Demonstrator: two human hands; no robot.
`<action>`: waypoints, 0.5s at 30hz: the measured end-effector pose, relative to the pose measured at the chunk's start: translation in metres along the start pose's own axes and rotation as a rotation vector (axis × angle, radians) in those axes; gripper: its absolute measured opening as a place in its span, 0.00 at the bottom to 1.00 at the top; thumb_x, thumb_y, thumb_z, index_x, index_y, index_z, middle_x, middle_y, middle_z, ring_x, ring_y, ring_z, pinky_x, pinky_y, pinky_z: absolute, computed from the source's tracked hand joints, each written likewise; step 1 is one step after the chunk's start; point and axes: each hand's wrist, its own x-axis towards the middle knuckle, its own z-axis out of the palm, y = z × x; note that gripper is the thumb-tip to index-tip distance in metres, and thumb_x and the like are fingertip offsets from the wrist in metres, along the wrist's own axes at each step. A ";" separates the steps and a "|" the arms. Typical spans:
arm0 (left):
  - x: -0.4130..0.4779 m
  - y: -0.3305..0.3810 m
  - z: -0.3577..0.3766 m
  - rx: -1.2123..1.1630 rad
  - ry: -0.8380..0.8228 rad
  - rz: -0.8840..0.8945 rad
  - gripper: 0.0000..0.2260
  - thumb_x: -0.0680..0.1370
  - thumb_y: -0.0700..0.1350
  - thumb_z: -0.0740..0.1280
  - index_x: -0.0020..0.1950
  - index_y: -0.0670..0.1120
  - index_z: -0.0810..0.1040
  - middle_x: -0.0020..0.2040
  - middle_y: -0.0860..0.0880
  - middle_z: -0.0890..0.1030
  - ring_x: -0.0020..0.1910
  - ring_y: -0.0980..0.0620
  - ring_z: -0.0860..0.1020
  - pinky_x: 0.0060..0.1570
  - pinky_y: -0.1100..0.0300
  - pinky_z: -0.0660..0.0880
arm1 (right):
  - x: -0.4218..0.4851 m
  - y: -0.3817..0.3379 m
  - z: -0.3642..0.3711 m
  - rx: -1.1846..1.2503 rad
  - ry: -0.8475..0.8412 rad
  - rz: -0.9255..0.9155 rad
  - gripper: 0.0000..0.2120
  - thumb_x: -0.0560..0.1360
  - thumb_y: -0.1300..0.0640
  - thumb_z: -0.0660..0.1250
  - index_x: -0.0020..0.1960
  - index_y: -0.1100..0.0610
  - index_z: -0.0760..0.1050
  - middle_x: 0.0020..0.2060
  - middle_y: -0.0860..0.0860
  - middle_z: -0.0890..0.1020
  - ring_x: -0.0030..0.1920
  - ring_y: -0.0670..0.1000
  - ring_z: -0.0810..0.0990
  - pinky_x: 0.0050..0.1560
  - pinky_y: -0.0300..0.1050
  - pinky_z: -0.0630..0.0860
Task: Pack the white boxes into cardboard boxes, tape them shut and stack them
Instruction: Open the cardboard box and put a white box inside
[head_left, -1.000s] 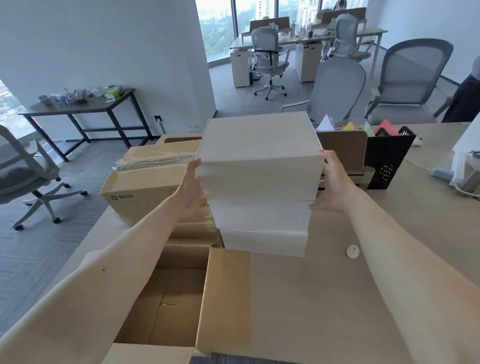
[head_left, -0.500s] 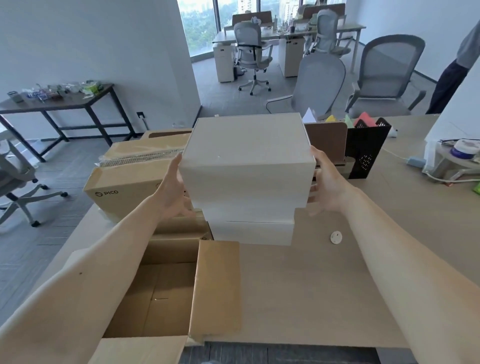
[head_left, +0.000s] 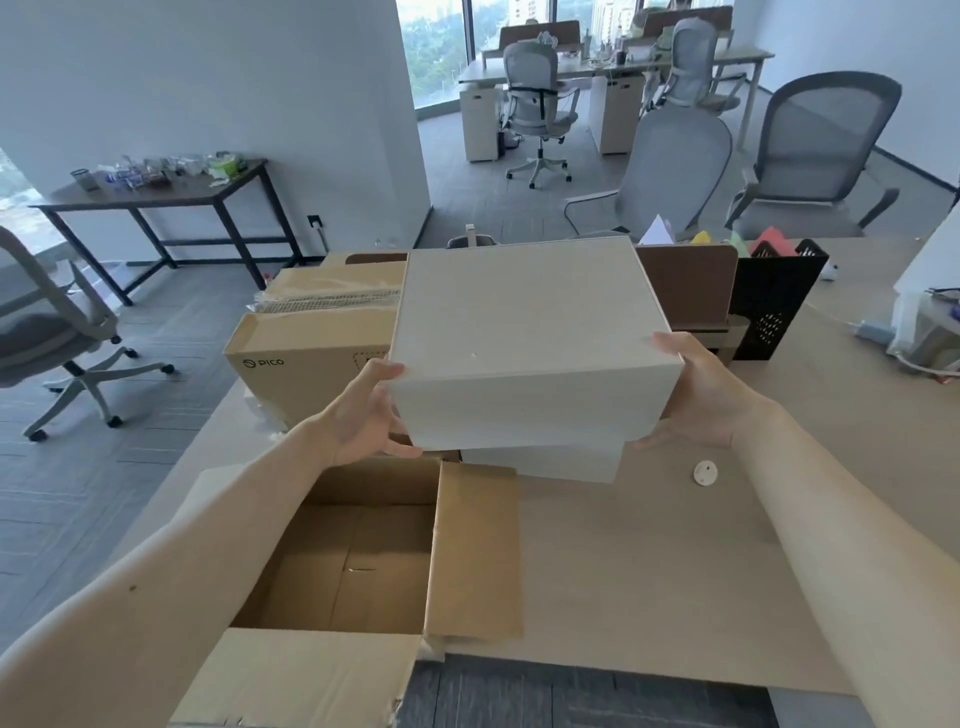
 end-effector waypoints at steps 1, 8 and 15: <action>-0.006 -0.003 -0.003 0.001 0.001 0.008 0.41 0.59 0.63 0.75 0.70 0.54 0.71 0.63 0.46 0.81 0.62 0.39 0.79 0.65 0.30 0.68 | -0.003 0.005 0.004 -0.005 0.005 -0.016 0.27 0.62 0.35 0.70 0.56 0.49 0.80 0.53 0.57 0.71 0.55 0.61 0.72 0.56 0.70 0.72; -0.050 -0.018 -0.040 0.047 -0.049 0.087 0.42 0.63 0.60 0.71 0.75 0.54 0.64 0.62 0.49 0.83 0.58 0.44 0.82 0.61 0.33 0.72 | -0.038 0.034 0.054 -0.006 -0.009 -0.095 0.26 0.64 0.39 0.68 0.60 0.46 0.80 0.59 0.56 0.80 0.60 0.61 0.78 0.63 0.77 0.64; -0.097 -0.039 -0.087 0.094 -0.132 0.121 0.42 0.66 0.61 0.68 0.78 0.58 0.59 0.72 0.49 0.74 0.61 0.44 0.81 0.50 0.42 0.79 | -0.079 0.070 0.128 0.072 0.066 -0.173 0.16 0.67 0.45 0.65 0.52 0.45 0.84 0.53 0.53 0.83 0.50 0.58 0.82 0.59 0.75 0.68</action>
